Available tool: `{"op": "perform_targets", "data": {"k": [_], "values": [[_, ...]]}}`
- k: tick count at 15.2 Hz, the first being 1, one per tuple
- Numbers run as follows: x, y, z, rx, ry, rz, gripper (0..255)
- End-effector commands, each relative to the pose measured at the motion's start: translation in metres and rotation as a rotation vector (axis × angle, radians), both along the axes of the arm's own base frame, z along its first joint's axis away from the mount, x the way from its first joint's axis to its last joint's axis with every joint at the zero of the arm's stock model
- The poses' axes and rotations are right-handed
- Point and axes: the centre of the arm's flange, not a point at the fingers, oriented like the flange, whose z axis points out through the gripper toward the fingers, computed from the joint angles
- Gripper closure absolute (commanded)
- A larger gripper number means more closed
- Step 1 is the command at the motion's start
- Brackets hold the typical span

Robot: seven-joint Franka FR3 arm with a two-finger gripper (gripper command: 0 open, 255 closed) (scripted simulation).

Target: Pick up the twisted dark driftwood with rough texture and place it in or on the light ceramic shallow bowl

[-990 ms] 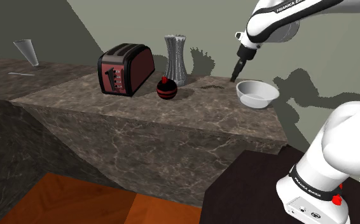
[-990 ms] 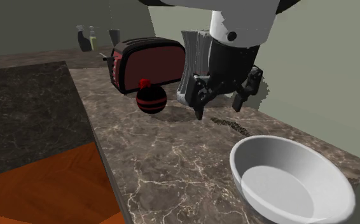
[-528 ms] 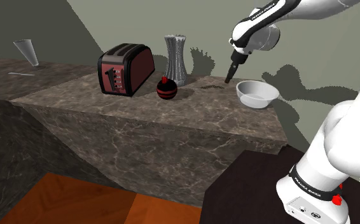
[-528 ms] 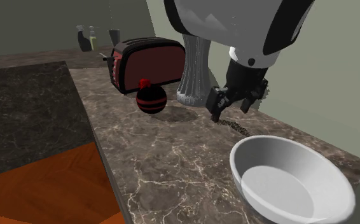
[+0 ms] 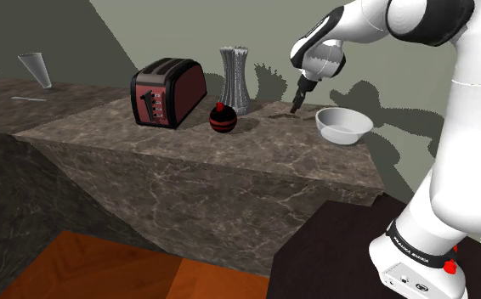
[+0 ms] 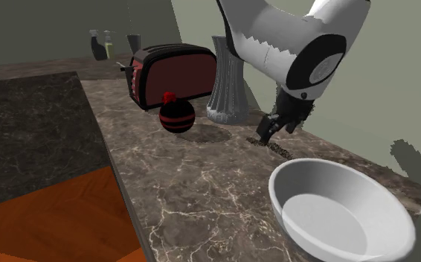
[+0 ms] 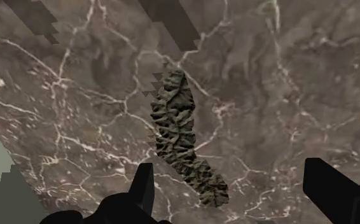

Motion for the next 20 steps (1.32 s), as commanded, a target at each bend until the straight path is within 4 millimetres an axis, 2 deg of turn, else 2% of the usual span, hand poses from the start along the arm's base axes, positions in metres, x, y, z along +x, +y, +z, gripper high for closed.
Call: {"op": "perform_targets", "data": {"k": [1, 9, 17, 18, 20], "values": [[0.016, -0.013, -0.014, -0.001, -0.017, 0.027, 0], [0.032, -0.012, -0.054, -0.001, -0.019, 0.031, 0], [0.032, -0.012, -0.054, -0.001, -0.019, 0.031, 0], [0.032, -0.012, -0.054, -0.001, -0.019, 0.031, 255], [0.032, -0.012, -0.054, -0.001, -0.019, 0.031, 255]]}}
